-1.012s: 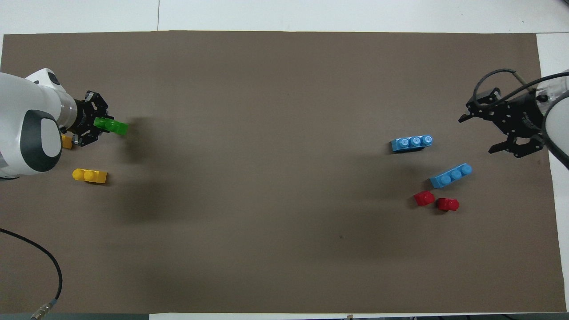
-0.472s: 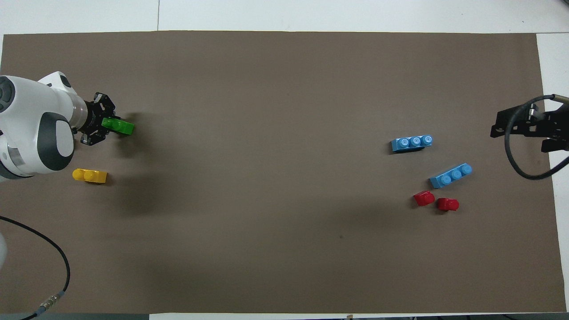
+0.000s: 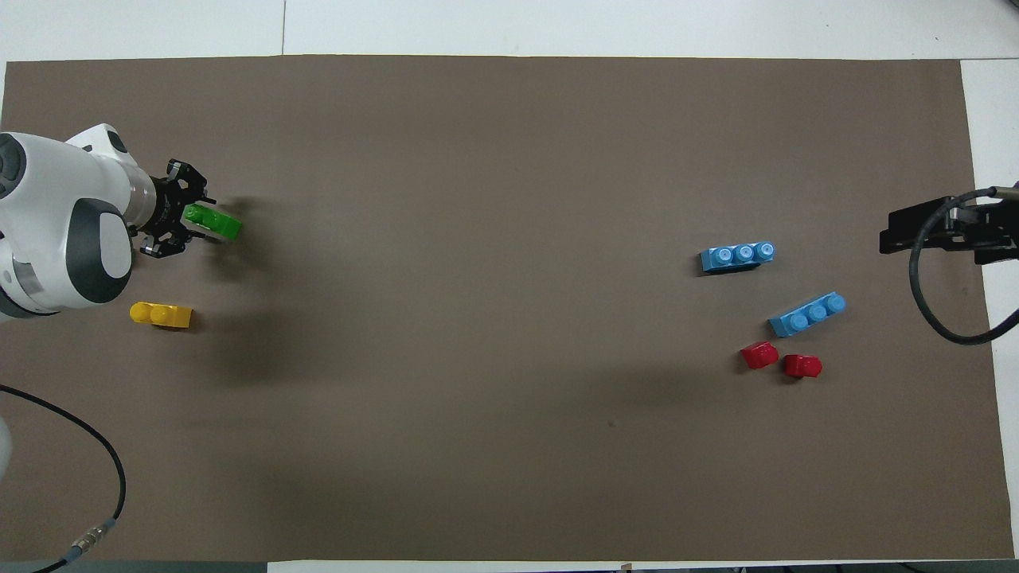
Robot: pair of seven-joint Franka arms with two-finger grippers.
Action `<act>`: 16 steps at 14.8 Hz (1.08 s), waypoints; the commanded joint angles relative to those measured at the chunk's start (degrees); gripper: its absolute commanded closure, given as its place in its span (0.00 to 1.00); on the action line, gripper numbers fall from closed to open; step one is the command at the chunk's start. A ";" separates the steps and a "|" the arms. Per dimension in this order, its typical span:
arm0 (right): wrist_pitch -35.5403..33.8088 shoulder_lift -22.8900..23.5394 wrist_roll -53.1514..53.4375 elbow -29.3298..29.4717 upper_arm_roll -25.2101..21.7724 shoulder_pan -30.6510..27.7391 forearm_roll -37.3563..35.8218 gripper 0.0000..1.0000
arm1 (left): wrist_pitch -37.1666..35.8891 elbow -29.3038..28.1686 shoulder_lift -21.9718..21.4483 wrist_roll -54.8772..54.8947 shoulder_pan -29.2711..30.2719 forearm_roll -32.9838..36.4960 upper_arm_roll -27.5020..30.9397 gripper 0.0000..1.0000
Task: Remove green block with left arm and hold with right
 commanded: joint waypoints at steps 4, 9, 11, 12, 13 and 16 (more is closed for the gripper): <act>2.11 -0.06 -3.10 -1.17 0.42 -1.14 -2.17 0.00 | -8.28 5.27 -2.70 8.22 0.07 0.94 -0.22 0.00; 2.02 -0.95 -3.10 -2.84 0.33 -1.84 -2.62 0.00 | -22.67 8.00 -8.85 24.64 0.07 4.95 -0.39 0.00; 2.11 -1.03 -2.84 -3.20 0.33 -1.93 -2.62 0.00 | -27.27 8.97 -12.09 33.25 0.07 5.16 -1.00 0.00; 2.11 -1.03 -2.75 -3.46 0.33 -1.93 -2.62 0.00 | -28.59 9.06 -13.33 36.08 0.07 5.07 -1.27 0.00; 2.20 -1.03 -2.75 -3.98 0.33 -2.02 -2.62 0.00 | -30.17 9.06 -14.65 38.46 -0.02 5.07 -1.79 0.00; 2.20 -1.47 -2.57 -4.43 0.33 -1.93 -2.62 0.00 | -35.08 8.62 -19.83 48.63 0.07 4.80 -2.85 0.00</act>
